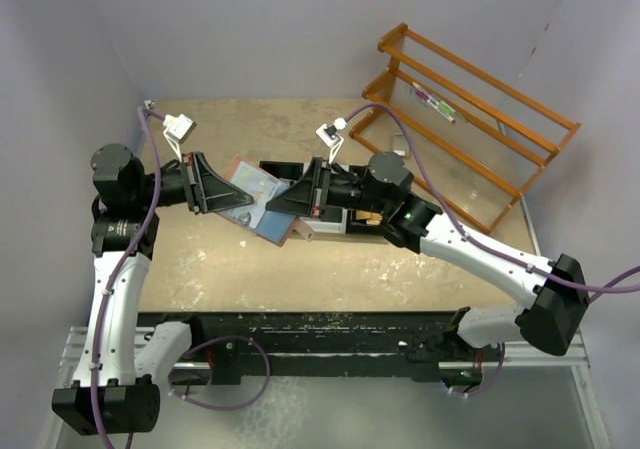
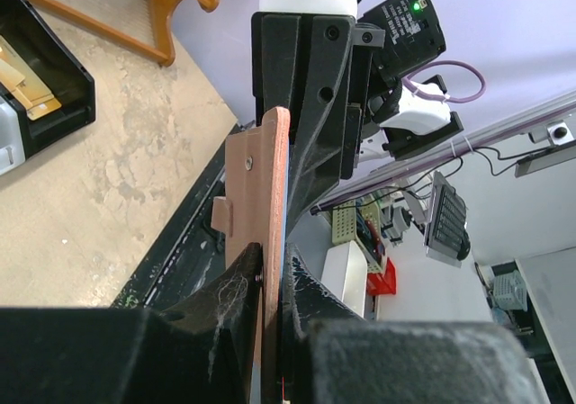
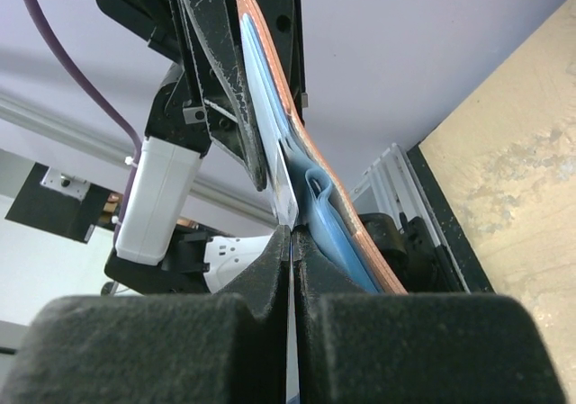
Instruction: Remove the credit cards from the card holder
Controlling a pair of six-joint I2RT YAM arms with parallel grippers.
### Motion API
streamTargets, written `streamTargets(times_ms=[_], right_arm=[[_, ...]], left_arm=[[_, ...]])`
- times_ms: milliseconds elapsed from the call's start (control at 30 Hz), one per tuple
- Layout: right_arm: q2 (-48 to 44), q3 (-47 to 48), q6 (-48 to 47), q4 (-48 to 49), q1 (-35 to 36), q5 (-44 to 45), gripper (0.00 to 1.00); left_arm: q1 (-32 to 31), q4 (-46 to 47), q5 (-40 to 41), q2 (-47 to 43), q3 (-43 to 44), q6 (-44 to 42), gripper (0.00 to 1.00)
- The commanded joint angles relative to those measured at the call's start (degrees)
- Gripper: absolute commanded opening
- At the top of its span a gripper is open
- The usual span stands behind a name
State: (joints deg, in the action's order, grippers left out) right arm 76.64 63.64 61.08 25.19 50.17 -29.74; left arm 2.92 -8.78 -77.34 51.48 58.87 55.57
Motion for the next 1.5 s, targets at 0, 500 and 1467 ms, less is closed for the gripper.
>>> streamTargets(times_ms=[0, 500, 1467], right_arm=[[-2.3, -0.5, -0.8, 1.3, -0.4, 0.6, 0.00], [2.7, -0.4, 6.9, 13.3, -0.4, 0.3, 0.39], [-10.3, -2.8, -9.9, -16.1, -14.5, -6.2, 0.00]], left_arm=[[-0.1, 3.0, -0.8, -0.2, 2.1, 1.3, 0.13], [-0.1, 4.8, 0.5, -0.5, 2.2, 3.2, 0.00], [0.2, -17.5, 3.7, 3.7, 15.8, -20.8, 0.09]])
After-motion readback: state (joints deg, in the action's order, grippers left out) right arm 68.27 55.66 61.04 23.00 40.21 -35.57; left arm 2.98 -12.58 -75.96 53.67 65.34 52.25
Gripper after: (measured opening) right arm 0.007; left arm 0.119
